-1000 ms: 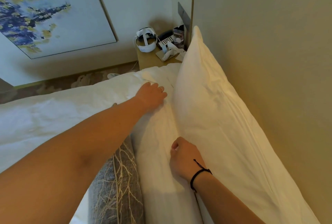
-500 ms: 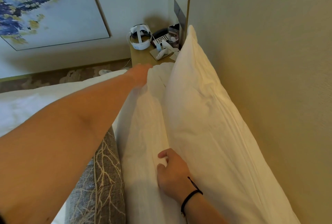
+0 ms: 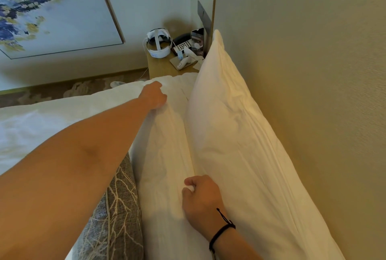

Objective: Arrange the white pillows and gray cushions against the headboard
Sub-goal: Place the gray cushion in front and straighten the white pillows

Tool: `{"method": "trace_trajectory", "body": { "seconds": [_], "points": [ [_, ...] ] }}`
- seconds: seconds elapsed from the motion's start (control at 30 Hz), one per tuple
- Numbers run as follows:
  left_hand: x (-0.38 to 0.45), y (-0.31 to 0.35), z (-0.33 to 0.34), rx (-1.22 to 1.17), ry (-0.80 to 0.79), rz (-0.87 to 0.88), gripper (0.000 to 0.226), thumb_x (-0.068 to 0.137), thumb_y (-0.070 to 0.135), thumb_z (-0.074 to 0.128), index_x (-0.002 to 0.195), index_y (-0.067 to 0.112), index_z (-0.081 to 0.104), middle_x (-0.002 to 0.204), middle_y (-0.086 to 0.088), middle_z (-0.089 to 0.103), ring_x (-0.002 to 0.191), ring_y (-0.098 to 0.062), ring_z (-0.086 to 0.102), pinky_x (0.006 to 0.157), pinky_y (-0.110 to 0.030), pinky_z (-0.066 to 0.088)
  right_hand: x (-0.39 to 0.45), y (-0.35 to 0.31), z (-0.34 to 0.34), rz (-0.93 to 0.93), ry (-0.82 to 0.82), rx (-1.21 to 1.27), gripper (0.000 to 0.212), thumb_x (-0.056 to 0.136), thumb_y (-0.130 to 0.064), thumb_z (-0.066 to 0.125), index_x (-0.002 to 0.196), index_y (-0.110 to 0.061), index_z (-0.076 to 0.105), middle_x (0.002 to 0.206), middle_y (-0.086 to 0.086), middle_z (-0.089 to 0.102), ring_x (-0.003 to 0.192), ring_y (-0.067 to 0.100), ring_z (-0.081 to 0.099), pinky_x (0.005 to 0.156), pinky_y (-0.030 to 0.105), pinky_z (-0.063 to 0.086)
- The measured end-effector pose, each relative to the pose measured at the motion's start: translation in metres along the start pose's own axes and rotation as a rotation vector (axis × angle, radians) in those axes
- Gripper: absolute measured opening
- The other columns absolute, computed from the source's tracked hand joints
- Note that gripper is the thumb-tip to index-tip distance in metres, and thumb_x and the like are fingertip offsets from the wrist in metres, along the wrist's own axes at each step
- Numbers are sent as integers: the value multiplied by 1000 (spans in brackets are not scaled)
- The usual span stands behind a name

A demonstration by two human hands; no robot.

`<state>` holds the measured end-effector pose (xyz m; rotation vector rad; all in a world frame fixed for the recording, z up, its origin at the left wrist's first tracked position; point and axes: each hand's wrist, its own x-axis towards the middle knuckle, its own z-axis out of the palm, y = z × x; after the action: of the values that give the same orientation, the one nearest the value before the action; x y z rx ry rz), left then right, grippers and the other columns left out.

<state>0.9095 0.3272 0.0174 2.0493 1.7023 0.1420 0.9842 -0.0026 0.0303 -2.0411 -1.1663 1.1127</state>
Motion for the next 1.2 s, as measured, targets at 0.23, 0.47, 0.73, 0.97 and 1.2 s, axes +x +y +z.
{"method": "trace_trajectory", "body": {
  "seconds": [0.23,0.47,0.73,0.97,1.2],
  "points": [
    [-24,17,-23,-165,87,343,30,95,14,58,123,22,64,135,0,58,130,-18,48,111,-36,34,-2,-7,-5,-3,47,-89,36,94,-3,46,125,-16,58,114,-3,54,82,2,46,65,2,34],
    [-92,-6,-30,744,-407,664,39,93,30,57,131,35,53,144,7,47,133,-23,42,107,-43,39,-33,-10,-6,-141,-52,-397,24,96,-28,50,116,-14,52,146,-1,24,81,18,54,73,25,44],
    [-140,-29,-2,819,-338,939,31,92,26,55,120,31,66,129,8,63,122,-18,55,96,-39,48,-106,12,22,-58,-114,-571,52,85,-66,52,115,-26,40,114,-4,46,93,20,57,71,32,42],
    [-155,-26,-5,977,-184,989,22,94,27,49,104,23,67,98,4,68,94,-20,64,76,-32,48,-134,26,31,1,-116,-668,27,101,-47,30,90,-23,34,72,-4,37,68,23,39,49,32,20],
    [-162,-2,-6,973,-111,914,25,99,22,46,118,19,61,115,1,63,107,-20,60,97,-36,47,-138,44,28,-14,0,-657,20,101,-27,32,84,-23,42,87,2,61,68,22,45,59,31,32]
  ]
}}
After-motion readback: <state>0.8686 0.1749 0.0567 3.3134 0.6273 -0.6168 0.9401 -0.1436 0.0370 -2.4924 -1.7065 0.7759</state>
